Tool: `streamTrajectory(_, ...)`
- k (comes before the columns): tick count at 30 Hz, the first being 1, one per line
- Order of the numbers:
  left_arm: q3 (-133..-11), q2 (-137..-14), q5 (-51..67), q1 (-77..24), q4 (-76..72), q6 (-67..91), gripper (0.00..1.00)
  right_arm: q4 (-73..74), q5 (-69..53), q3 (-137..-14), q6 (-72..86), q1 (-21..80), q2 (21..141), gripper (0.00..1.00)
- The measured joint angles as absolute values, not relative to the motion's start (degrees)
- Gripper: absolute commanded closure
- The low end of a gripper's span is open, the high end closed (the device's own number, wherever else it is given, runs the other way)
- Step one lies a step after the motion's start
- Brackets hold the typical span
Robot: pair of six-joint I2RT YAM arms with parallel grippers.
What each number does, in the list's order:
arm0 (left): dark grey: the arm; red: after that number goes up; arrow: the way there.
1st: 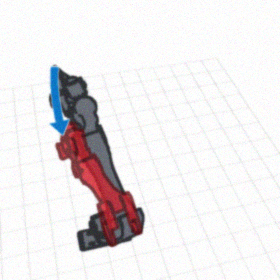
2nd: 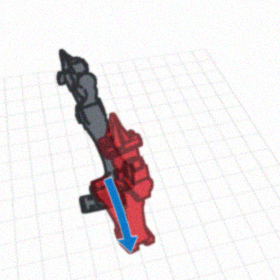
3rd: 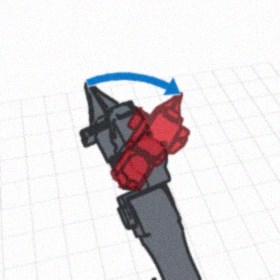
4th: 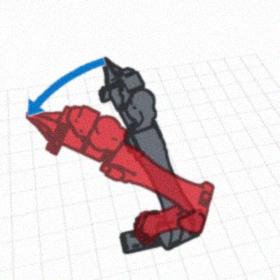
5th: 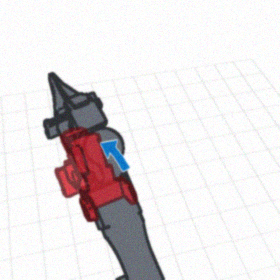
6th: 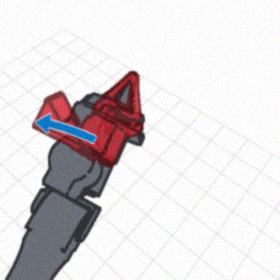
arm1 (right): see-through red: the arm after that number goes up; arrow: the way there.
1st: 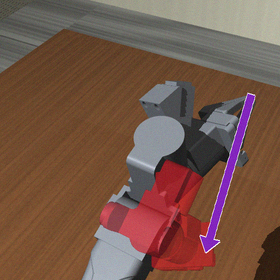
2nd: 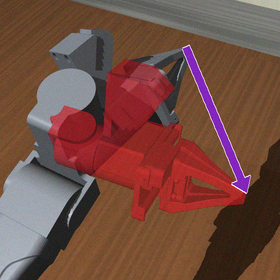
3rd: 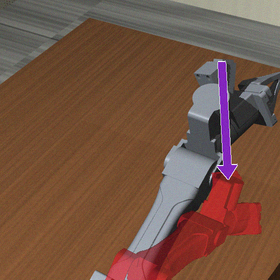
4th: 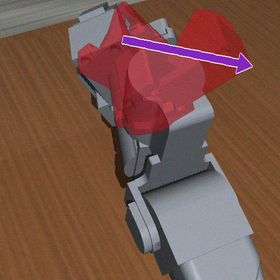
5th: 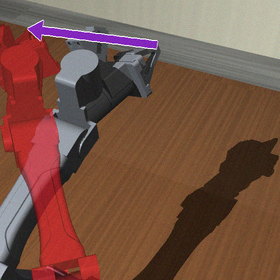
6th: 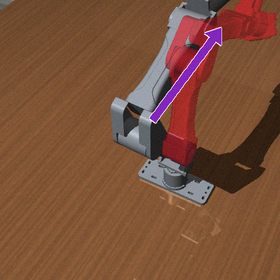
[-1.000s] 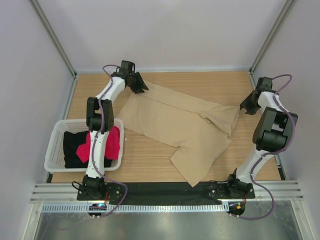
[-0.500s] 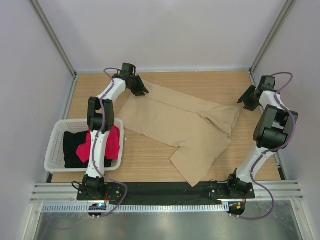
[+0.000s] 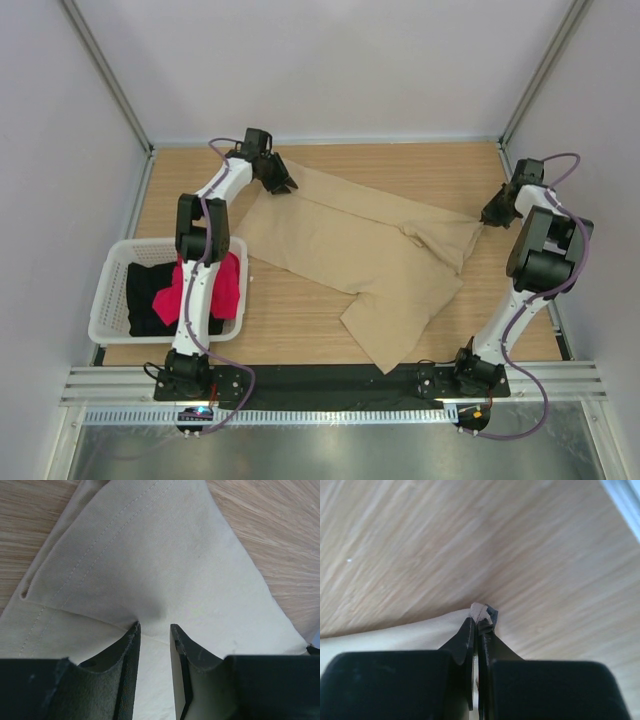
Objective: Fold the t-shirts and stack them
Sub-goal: Fold the tshirt
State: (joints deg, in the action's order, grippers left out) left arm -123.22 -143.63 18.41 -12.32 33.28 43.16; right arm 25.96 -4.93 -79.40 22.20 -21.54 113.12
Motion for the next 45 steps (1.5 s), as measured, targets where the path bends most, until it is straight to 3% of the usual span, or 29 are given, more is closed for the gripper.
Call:
streamTrajectory(7, -123.22, -143.63, 18.44, -12.53, 33.32, 43.16, 0.69, 27.22, 3.01, -76.09, 22.87, -21.39, 109.84, 0.92)
streamTrajectory(11, -123.22, -143.63, 18.44, -12.62, 33.36, 43.13, 0.68, 28.16, 3.14, -76.16, 23.31, -21.39, 110.43, 0.66)
streamTrajectory(17, -123.22, -143.63, 18.46, -12.62, 33.61, 43.05, 0.66, 37.04, 8.12, -81.91, 23.42, -20.58, 110.83, 0.46)
streamTrajectory(25, -119.63, -140.66, 16.86, -13.13, 35.92, 42.48, 0.67, 46.24, 16.53, -85.58, 21.67, -7.27, 103.09, 0.49)
streamTrajectory(28, -115.98, -137.78, 16.62, -13.54, 37.21, 42.02, 0.68, 47.35, 16.56, -84.47, 19.7, 1.91, 98.65, 0.62)
streamTrajectory(32, -111.37, -133.38, 16.69, -14.17, 37.91, 41.56, 0.68, 46.78, 11.73, -78.37, 16.86, 11.18, 93.14, 0.69)
streamTrajectory(45, -94.02, -116.77, 18.28, -14.5, 38.68, 38.87, 0.69, 45.06, 4.97, -72.84, 13.3, 12.71, 101.73, 0.7)
